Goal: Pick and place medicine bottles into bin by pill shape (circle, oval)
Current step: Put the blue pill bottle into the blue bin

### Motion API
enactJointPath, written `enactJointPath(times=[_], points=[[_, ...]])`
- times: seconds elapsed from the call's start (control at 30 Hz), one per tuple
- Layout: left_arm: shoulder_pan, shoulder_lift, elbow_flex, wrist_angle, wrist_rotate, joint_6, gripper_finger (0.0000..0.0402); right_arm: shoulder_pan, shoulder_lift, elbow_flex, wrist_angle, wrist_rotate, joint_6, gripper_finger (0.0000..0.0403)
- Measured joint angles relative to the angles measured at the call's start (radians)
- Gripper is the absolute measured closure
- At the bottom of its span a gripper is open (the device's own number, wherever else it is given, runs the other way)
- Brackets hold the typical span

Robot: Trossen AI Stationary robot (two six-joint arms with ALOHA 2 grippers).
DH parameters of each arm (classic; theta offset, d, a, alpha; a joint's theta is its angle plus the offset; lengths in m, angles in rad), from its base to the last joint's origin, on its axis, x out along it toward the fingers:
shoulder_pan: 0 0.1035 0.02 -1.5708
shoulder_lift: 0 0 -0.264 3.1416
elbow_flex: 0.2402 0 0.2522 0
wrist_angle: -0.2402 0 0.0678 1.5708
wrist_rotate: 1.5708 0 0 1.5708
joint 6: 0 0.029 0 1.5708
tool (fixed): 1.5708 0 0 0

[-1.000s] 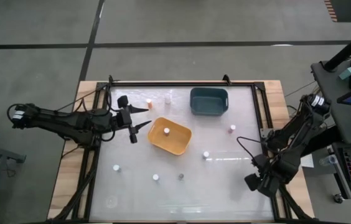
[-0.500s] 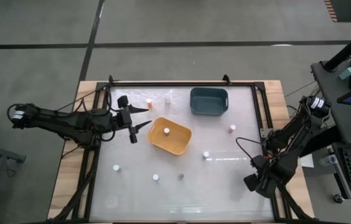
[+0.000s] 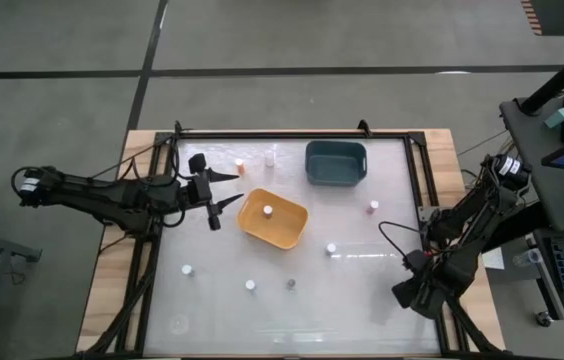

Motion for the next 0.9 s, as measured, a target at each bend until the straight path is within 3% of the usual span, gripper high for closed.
enactJointPath(times=[0.33,0.57,0.73,0.9], points=[[0.000,0.000,0.000,0.000,0.000,0.000,0.0201,-0.002,-0.002,0.012,0.002,0.001,-0.001,0.0290],[0.000,0.000,0.000,0.000,0.000,0.000,0.0201,-0.077,-0.002,0.094,0.003,0.049,-0.088,0.0294],[0.000,0.002,0.000,0.001,0.001,-0.033,0.0201,-0.203,-0.002,0.171,-0.004,0.269,-0.279,0.0293],[0.000,0.022,-0.001,0.001,0.005,-0.114,0.0201,-0.420,0.005,0.261,-0.004,0.309,-0.637,0.0292]])
